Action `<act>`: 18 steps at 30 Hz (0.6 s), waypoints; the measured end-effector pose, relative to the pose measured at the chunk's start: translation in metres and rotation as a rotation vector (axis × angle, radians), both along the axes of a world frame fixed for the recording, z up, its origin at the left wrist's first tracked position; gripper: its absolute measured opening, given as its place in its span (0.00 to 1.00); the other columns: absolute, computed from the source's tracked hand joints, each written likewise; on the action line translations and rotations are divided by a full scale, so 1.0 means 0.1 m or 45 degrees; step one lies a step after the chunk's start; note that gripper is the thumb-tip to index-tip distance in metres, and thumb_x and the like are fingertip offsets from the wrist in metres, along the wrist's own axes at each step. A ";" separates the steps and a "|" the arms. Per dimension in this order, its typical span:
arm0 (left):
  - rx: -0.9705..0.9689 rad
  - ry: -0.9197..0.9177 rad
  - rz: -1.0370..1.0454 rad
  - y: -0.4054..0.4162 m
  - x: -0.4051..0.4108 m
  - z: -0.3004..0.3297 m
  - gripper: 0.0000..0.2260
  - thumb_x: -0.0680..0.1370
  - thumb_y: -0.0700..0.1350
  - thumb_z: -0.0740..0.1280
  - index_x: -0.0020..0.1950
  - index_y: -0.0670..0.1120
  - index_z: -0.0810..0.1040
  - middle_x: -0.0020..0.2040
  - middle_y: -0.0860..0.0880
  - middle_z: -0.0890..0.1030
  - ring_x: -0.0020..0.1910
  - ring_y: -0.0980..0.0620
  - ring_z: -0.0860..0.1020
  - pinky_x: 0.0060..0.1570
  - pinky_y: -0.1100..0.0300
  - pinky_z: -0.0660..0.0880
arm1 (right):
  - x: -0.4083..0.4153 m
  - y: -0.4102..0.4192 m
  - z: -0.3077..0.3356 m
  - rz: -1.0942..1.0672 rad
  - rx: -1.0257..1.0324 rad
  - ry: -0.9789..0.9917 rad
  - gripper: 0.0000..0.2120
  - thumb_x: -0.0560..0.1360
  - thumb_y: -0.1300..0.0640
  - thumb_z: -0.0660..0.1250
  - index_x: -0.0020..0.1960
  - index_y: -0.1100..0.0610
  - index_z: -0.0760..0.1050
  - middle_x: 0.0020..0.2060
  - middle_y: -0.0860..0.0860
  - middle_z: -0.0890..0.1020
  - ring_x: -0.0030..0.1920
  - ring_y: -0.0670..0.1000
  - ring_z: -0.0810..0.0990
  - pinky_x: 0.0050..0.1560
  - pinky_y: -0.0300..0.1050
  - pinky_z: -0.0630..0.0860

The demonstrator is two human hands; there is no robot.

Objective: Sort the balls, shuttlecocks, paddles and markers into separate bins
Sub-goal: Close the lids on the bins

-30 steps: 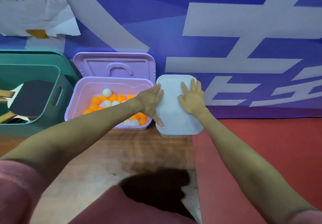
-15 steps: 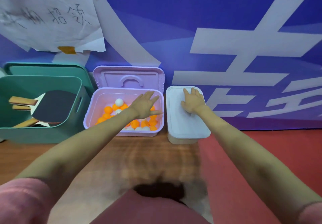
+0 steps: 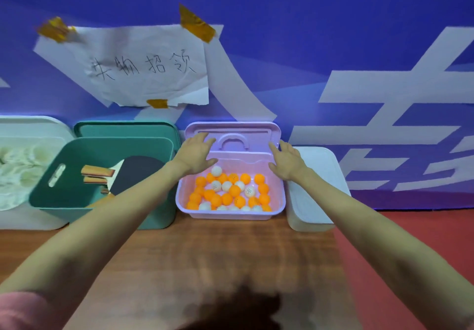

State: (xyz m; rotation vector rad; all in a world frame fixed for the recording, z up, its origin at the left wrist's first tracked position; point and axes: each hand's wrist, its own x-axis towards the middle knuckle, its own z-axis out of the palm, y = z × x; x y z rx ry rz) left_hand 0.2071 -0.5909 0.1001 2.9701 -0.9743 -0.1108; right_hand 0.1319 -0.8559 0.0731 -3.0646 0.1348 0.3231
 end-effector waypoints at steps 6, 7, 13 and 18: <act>-0.010 0.005 0.043 0.16 0.52 0.20 0.25 0.77 0.52 0.66 0.69 0.40 0.67 0.64 0.40 0.72 0.63 0.40 0.71 0.60 0.48 0.70 | 0.53 0.09 0.18 0.039 -0.122 -0.136 0.33 0.78 0.54 0.59 0.77 0.60 0.48 0.73 0.64 0.56 0.72 0.62 0.58 0.69 0.53 0.59; -0.018 0.016 0.038 0.18 0.59 0.21 0.24 0.77 0.51 0.66 0.68 0.40 0.67 0.63 0.40 0.72 0.62 0.40 0.72 0.59 0.47 0.70 | 0.60 0.11 0.20 0.041 -0.127 -0.159 0.32 0.78 0.55 0.59 0.76 0.61 0.49 0.72 0.64 0.58 0.70 0.62 0.60 0.68 0.53 0.60; -0.015 0.021 -0.033 0.20 0.89 0.11 0.22 0.78 0.51 0.64 0.68 0.41 0.68 0.62 0.40 0.74 0.60 0.40 0.73 0.57 0.47 0.72 | 0.84 0.19 0.18 0.133 -0.185 -0.197 0.29 0.76 0.58 0.61 0.74 0.62 0.56 0.68 0.61 0.66 0.66 0.61 0.66 0.63 0.51 0.62; -0.073 0.003 -0.043 0.18 0.98 -0.07 0.21 0.79 0.54 0.61 0.65 0.40 0.70 0.59 0.40 0.74 0.55 0.40 0.73 0.54 0.47 0.71 | 0.94 0.21 0.12 0.201 -0.264 -0.180 0.26 0.77 0.61 0.57 0.74 0.63 0.58 0.62 0.62 0.69 0.60 0.63 0.69 0.57 0.52 0.65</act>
